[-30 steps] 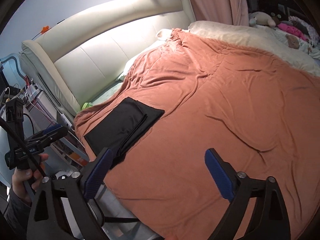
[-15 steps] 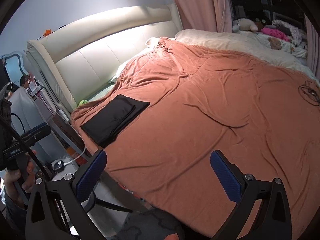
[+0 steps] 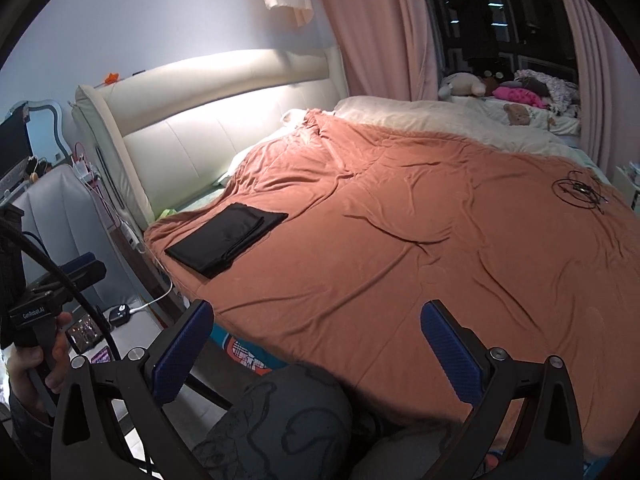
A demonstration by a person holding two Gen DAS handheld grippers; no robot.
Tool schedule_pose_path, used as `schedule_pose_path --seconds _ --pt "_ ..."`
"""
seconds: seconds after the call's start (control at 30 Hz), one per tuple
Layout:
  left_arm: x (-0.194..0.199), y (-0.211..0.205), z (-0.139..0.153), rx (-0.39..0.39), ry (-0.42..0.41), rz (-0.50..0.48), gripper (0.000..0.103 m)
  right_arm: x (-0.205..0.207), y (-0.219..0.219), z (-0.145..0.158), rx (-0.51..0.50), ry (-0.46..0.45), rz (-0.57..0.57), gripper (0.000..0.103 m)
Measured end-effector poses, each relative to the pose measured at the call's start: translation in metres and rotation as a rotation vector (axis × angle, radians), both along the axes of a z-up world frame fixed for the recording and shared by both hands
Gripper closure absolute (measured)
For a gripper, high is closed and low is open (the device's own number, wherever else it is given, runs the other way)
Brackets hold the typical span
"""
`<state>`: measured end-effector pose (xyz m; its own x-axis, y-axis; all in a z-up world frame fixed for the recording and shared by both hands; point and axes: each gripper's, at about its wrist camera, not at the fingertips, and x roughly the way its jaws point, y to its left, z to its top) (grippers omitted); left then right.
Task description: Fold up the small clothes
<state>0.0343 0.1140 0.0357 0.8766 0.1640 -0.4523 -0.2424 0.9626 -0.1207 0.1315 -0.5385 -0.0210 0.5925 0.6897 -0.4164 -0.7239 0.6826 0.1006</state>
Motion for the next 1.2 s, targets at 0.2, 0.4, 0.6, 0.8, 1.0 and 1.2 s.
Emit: schedule_pose_path --seconds 0.2,0.4,0.6,0.8,1.0,1.2 --pt "-0.035 -0.02 -0.006 0.009 -0.034 -0.013 0.001 -0.043 -0.03 -0.02 0.054 -0.03 -0.041 0.0" --pt "-0.055 -0.033 -0.009 0.034 -0.056 -0.033 0.0 -0.064 -0.033 -0.038 0.026 -0.034 -0.051 0.0" --pt "-0.07 -0.039 -0.013 0.045 -0.058 -0.043 0.001 -0.075 -0.04 -0.04 0.029 -0.047 -0.068 0.0" --pt "-0.08 -0.041 -0.018 0.045 -0.064 -0.04 0.001 -0.081 -0.035 -0.039 0.021 -0.037 -0.056 0.0" --pt "-0.084 -0.039 -0.019 0.035 -0.067 -0.031 0.001 -0.08 -0.037 -0.04 0.015 -0.037 -0.052 0.0" --pt "-0.083 -0.04 -0.021 0.04 -0.055 -0.026 0.0 -0.078 -0.04 -0.043 0.014 -0.036 -0.052 0.0"
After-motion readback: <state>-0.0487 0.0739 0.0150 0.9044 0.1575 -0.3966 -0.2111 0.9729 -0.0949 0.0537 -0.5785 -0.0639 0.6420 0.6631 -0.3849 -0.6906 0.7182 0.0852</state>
